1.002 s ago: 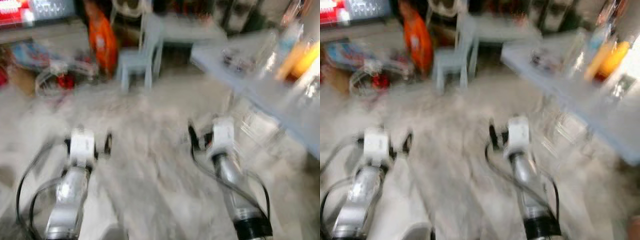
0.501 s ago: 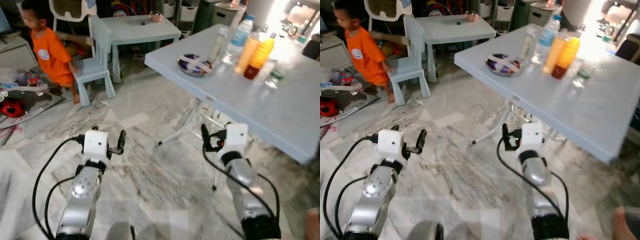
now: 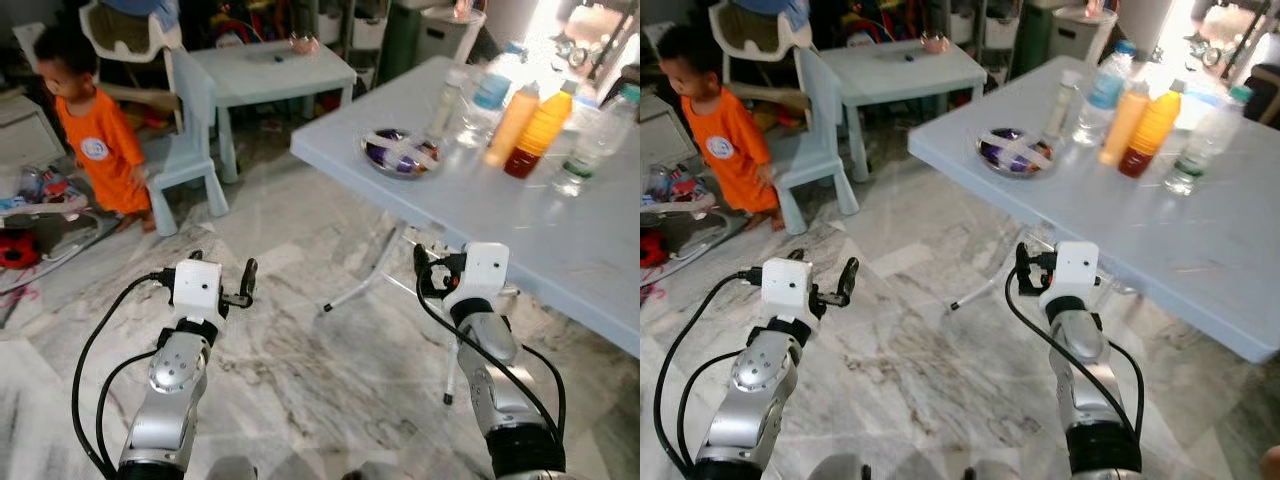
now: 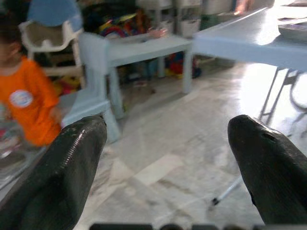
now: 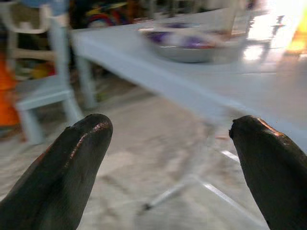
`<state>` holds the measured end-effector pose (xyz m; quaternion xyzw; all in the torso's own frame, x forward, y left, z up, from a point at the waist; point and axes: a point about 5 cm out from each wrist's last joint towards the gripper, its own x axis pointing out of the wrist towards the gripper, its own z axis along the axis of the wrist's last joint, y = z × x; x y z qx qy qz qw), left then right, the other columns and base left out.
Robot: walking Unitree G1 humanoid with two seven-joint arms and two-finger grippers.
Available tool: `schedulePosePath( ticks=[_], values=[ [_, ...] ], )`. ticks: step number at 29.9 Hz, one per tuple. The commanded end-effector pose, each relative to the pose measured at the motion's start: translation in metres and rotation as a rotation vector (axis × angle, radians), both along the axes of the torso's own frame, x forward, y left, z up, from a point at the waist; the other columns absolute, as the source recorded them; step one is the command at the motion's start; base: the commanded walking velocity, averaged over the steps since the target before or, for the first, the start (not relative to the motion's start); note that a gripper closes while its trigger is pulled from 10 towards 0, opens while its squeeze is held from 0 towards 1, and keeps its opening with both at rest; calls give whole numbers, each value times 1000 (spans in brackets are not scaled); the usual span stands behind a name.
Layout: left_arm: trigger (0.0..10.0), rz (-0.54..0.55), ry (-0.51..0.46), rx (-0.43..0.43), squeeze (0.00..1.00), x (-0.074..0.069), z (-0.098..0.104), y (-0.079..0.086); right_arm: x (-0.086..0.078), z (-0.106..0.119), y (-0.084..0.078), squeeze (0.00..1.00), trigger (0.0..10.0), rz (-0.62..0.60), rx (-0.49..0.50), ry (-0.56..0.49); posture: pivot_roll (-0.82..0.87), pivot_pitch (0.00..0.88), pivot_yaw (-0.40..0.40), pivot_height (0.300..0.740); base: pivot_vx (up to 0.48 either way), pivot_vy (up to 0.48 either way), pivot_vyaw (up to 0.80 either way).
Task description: Restocking fridge
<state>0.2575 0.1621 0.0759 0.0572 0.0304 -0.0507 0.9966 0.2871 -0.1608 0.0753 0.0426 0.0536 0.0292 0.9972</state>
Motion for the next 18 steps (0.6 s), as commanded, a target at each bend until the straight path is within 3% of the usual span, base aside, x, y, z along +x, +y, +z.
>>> schedulePosePath(
  ticks=[1, 16, 18],
  values=[
    [10000, -11, -10, -3, 0, 2, 2, -1, 2, 8, -3, 0, 10000, -1, 10, -29, 21, 11, -73, 740, 345, 330, 0],
    [10000, -6, -23, -8, 0, 5, 5, -2, 6, 12, -2, 0, 10000, -1, 32, -43, 24, 8, -74, 740, 344, 335, -800],
    [10000, -5, -24, -12, 0, 6, 5, -2, 6, 13, -1, 0, 10000, 3, 29, -48, 24, 9, -74, 740, 347, 332, 0]
  ],
)
